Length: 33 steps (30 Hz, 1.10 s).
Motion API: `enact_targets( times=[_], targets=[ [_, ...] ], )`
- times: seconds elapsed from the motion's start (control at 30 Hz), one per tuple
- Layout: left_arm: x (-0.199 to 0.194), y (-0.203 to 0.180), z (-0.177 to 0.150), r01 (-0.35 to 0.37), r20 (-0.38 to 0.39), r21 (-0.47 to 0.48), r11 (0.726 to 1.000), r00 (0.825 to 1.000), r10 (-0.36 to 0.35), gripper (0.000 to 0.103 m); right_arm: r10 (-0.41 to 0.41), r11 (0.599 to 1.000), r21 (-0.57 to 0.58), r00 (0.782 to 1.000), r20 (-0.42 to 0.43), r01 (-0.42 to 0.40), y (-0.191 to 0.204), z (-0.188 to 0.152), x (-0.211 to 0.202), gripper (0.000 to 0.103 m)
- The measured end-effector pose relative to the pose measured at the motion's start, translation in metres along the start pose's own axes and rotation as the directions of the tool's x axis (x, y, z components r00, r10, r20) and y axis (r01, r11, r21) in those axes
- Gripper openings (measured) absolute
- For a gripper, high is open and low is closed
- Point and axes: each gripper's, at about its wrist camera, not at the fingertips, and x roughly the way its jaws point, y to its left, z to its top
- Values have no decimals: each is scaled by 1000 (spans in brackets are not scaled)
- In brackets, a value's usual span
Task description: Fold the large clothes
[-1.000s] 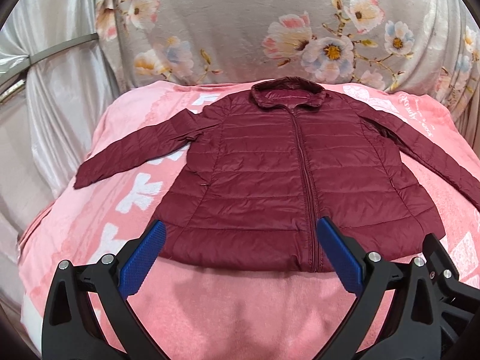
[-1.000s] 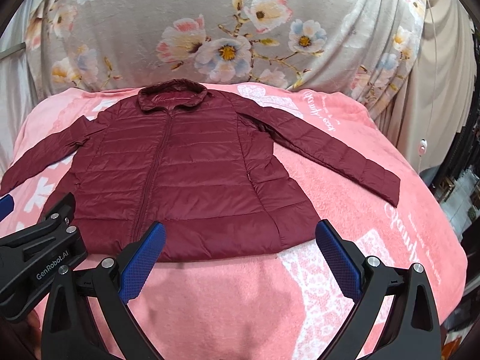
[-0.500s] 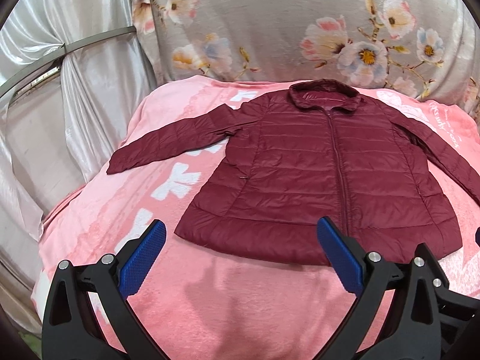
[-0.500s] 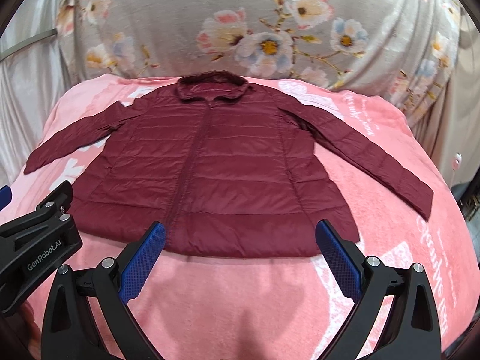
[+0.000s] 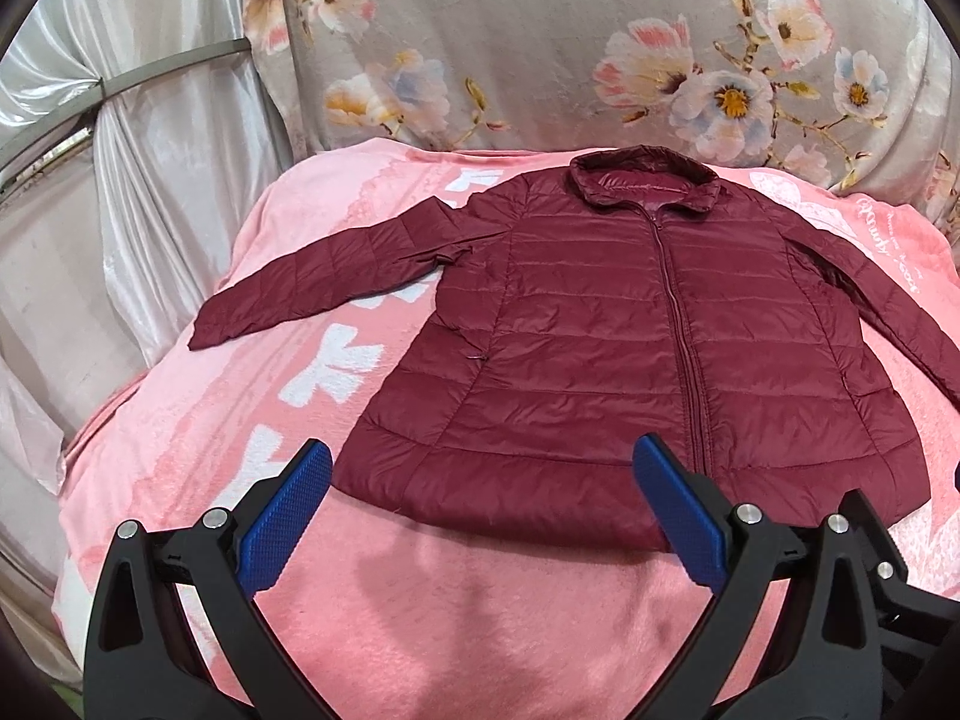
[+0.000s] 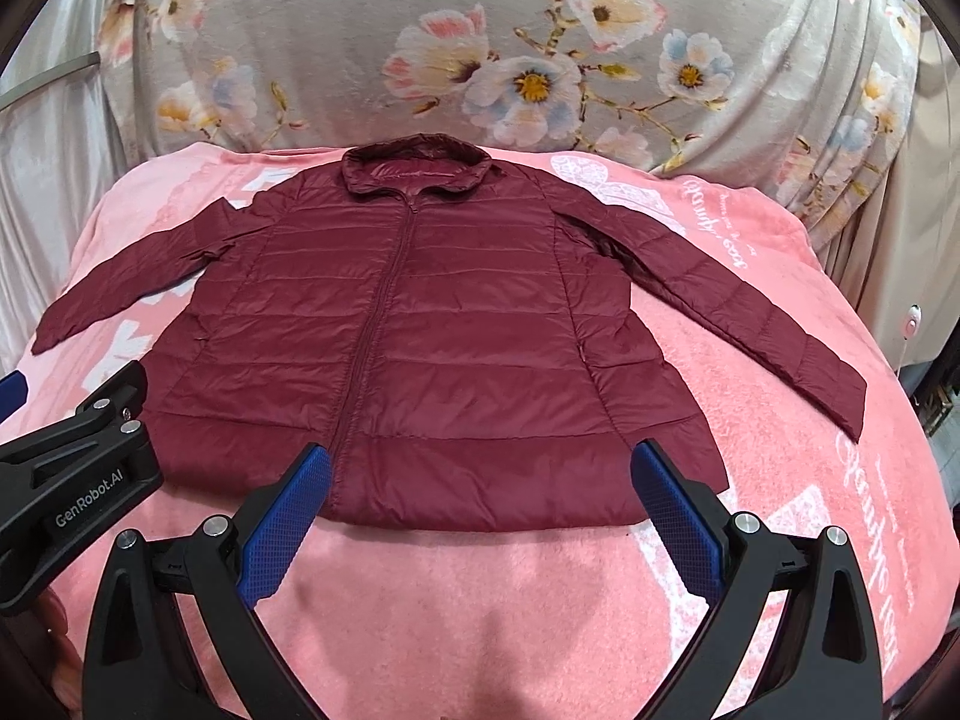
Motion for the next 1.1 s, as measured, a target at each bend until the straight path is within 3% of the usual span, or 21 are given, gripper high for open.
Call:
enact_targets(
  times=[0.37, 0.47, 0.57, 0.63, 0.73, 0.83, 0.9, 1.03, 1.1],
  targets=[
    [22, -6, 7, 5, -10, -4, 1000, 1000, -5, 98, -10, 999, 39, 999, -36, 11, -21, 12, 27, 98],
    [30, -5, 10, 2, 1, -20, 1000, 1000, -2, 98, -6, 996, 89, 998, -58, 11, -44, 18, 41, 98],
    [39, -1, 13, 13, 9, -53, 998, 1000, -13, 98, -1, 978, 209, 997, -77, 17, -91, 23, 59, 98],
    [46, 3, 15, 21, 0, -75, 997, 1000, -21, 98, 0, 950, 310, 996, -89, 27, -128, 25, 72, 98],
    [61, 7, 18, 20, -29, -87, 996, 999, -23, 98, 1, 867, 495, 993, -115, 57, -198, 20, 97, 98],
    [78, 7, 21, 21, -78, -66, 998, 997, -26, 98, -42, 740, 662, 989, -139, 124, -270, 8, 118, 98],
    [90, 8, 22, 21, -116, -70, 997, 993, -29, 98, -84, 678, 717, 986, -143, 162, -302, 1, 126, 98],
    [110, 11, 25, 22, -161, -96, 995, 986, -37, 98, -142, 596, 771, 974, -175, 225, -345, -9, 144, 97],
    [118, 12, 26, 14, -167, -102, 995, 985, -32, 98, -163, 548, 795, 966, -202, 259, -362, -17, 155, 90]
  ],
)
